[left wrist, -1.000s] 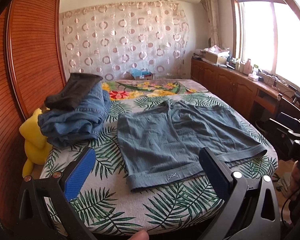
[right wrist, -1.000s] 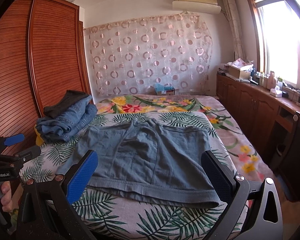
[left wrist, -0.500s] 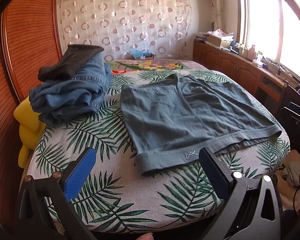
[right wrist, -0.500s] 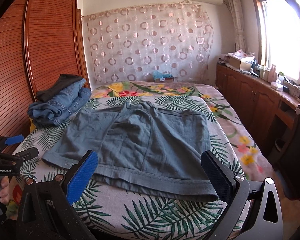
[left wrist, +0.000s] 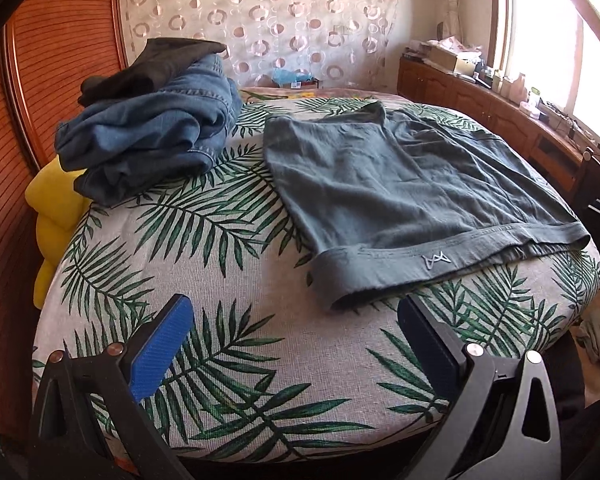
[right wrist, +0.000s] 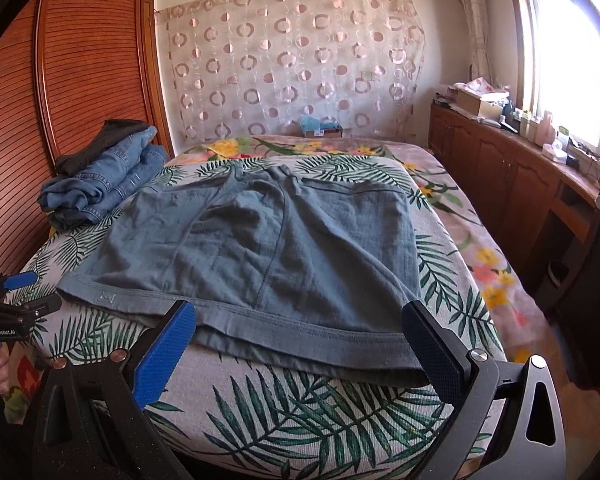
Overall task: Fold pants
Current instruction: 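Move the left tool to a leg hem of the shorts and grasp it, then lift the held leg hem with the left tool, fold it over the other leg, release, then grasp the stacked leg hems with the right tool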
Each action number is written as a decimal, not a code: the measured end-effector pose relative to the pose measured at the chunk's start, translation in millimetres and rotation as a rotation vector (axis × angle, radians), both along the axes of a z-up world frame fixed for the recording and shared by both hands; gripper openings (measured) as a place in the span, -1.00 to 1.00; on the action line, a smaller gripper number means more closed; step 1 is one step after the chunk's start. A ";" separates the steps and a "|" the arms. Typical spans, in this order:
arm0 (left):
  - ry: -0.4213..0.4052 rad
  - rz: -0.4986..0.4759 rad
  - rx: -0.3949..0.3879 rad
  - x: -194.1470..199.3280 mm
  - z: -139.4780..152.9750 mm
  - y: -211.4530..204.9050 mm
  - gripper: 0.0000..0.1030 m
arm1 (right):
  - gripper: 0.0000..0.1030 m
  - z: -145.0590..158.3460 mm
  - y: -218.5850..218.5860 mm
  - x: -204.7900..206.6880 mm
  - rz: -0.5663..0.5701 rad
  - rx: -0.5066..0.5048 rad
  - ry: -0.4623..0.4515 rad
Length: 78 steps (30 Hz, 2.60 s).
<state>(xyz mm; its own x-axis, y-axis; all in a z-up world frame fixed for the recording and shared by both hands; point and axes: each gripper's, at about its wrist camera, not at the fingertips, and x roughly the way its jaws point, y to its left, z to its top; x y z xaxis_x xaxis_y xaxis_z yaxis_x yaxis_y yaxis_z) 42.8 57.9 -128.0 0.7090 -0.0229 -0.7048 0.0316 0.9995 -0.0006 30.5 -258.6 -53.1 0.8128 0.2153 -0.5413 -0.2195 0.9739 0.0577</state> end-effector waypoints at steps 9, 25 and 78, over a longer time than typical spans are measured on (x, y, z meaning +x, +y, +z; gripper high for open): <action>0.017 -0.035 0.001 10.9 -6.7 -2.7 0.49 | 0.98 -1.8 -3.7 0.3 0.013 -0.012 0.029; -0.028 -0.168 -0.069 23.9 16.0 -22.4 -0.64 | 0.96 -0.4 -22.8 -1.9 0.006 0.000 0.057; -0.005 -0.369 -0.026 51.7 44.0 -123.7 0.52 | 0.78 9.2 -30.6 7.4 0.019 0.035 0.064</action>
<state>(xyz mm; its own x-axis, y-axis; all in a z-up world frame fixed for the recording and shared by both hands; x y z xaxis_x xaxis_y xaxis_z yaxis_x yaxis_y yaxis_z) 94.5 -65.8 -84.0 0.6531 -0.2951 -0.6974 0.3899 0.9206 -0.0244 37.9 -289.2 -44.0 0.7723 0.2500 -0.5840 -0.2327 0.9667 0.1061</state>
